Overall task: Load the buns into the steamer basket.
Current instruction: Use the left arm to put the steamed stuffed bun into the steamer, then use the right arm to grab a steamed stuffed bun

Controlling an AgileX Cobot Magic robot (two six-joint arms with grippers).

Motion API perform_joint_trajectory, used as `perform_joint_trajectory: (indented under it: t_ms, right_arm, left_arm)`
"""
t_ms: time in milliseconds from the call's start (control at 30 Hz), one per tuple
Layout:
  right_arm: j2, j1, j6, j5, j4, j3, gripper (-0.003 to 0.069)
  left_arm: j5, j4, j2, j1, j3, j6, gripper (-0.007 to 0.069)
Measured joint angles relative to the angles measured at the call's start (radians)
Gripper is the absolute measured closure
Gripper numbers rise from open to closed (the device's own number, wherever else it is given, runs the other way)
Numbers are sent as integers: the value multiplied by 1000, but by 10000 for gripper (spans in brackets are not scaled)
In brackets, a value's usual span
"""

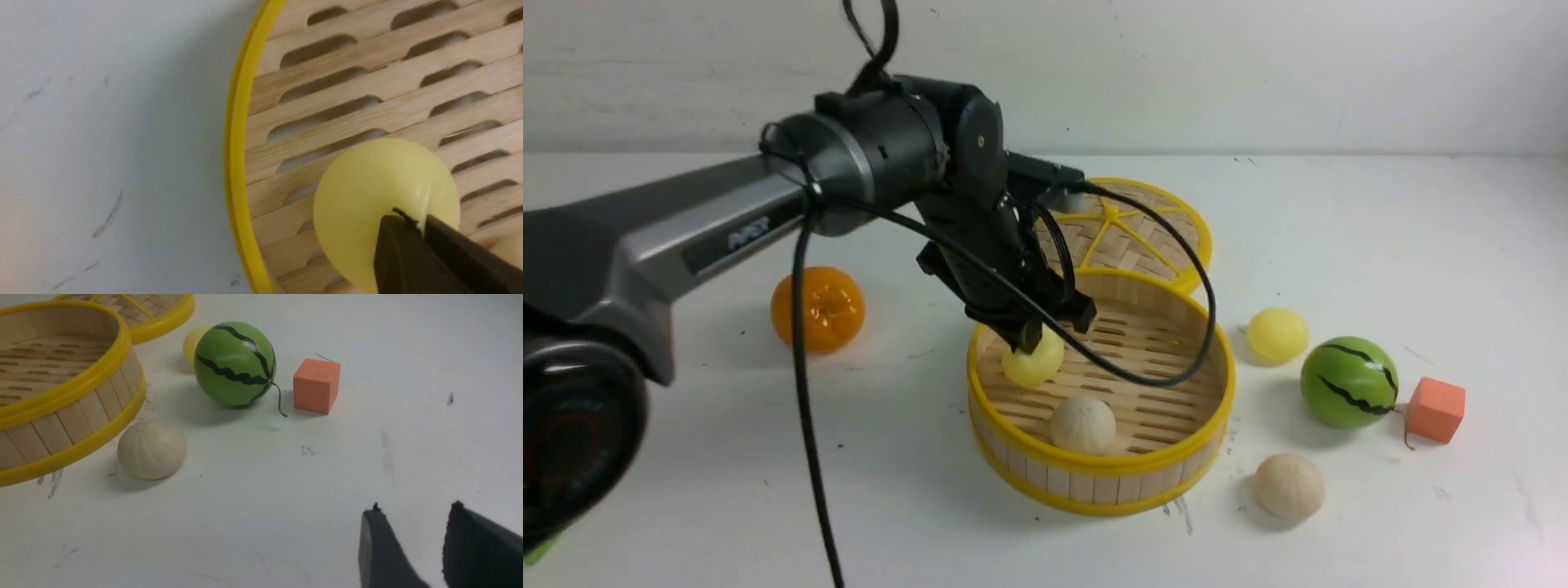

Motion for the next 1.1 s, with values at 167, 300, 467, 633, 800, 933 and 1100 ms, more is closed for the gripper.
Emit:
perform_joint_trajectory:
  t_ms: [167, 300, 467, 633, 800, 933, 1100]
  right_arm:
    - [0, 0, 0, 0, 0, 0, 420]
    - [0, 0, 0, 0, 0, 0, 420]
    - [0, 0, 0, 0, 0, 0, 420]
    - [0, 0, 0, 0, 0, 0, 420]
    - [0, 0, 0, 0, 0, 0, 420]
    - [0, 0, 0, 0, 0, 0, 420]
    - [0, 0, 0, 0, 0, 0, 420]
  left_arm:
    - [108, 4, 80, 1, -103, -34, 532]
    - [167, 7, 84, 1, -160, -84, 375]
    - [254, 9, 24, -2, -249, -149, 237]
    - [267, 23, -156, -27, -248, -184, 447]
    - [267, 29, -364, -74, -133, -184, 638]
    - [196, 30, -541, -127, 77, -184, 638]
    - [-27, 29, -776, -176, 442, -184, 638]
